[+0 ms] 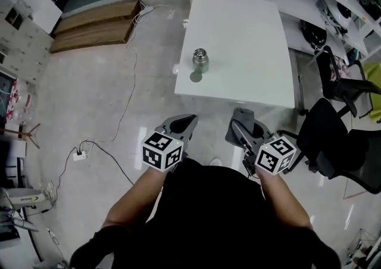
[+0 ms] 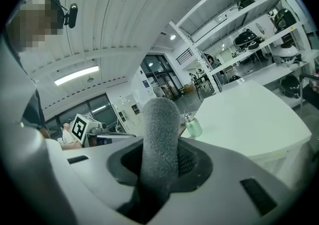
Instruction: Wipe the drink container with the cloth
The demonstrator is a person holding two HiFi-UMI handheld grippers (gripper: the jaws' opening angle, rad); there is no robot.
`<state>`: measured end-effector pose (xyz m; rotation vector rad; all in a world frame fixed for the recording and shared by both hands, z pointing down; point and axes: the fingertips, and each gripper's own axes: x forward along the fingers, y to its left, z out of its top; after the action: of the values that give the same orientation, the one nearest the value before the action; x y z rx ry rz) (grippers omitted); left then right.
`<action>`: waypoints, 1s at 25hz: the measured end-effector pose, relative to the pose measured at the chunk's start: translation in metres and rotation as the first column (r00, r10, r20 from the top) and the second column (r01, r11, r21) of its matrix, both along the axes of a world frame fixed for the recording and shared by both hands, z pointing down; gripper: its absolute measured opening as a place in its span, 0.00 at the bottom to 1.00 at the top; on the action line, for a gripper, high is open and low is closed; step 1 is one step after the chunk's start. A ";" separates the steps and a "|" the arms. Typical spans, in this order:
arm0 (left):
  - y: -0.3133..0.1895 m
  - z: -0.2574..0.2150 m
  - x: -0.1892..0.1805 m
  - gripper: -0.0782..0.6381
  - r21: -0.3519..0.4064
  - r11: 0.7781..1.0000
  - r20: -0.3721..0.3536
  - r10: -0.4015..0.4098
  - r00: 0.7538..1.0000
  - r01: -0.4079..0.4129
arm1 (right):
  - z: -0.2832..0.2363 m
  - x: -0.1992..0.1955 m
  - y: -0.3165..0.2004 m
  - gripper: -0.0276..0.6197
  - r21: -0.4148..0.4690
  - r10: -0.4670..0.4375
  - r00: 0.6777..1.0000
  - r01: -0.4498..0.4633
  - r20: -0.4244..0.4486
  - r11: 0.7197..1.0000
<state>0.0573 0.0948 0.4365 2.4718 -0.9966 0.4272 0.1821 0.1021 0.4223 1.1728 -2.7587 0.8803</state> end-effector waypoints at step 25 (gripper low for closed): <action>-0.020 -0.015 -0.057 0.13 0.041 0.990 0.023 0.133 0.991 -0.134 | -0.012 -0.067 -0.001 0.21 0.030 0.106 0.992 -0.104 -0.071 0.994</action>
<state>0.0001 0.0751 0.4218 2.5871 -0.8594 0.4793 0.1155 0.1009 0.4101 1.3379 -2.6807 0.7958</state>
